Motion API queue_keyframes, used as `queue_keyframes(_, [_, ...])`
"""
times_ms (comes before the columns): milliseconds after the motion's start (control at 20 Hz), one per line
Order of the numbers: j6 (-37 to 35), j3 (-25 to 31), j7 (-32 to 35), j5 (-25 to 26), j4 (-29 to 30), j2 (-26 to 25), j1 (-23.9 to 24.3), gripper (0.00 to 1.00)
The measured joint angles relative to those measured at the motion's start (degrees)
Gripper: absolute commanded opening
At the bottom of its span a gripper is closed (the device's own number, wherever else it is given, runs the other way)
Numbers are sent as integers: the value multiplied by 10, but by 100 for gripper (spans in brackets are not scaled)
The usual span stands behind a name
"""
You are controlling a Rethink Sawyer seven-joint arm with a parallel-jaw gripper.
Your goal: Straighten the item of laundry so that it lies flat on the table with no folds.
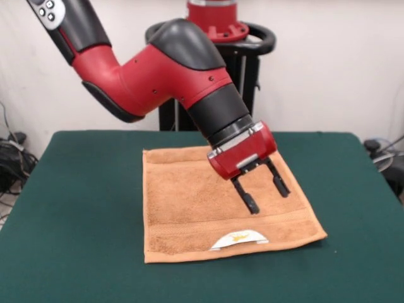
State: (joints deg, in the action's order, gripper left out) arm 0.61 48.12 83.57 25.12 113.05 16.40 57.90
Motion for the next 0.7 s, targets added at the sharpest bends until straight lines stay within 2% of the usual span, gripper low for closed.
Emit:
queue_keyframes(250, [1, 0, 0, -11, 10, 9, -4, 100])
queue_keyframes(450, [-7, 3, 0, -49, 54, 60, 1, 100])
queue_keyframes(500, [-24, 8, 0, -74, 79, 96, 8, 100])
queue_keyframes(700, [-62, 14, 0, -109, 114, 160, 21, 100])
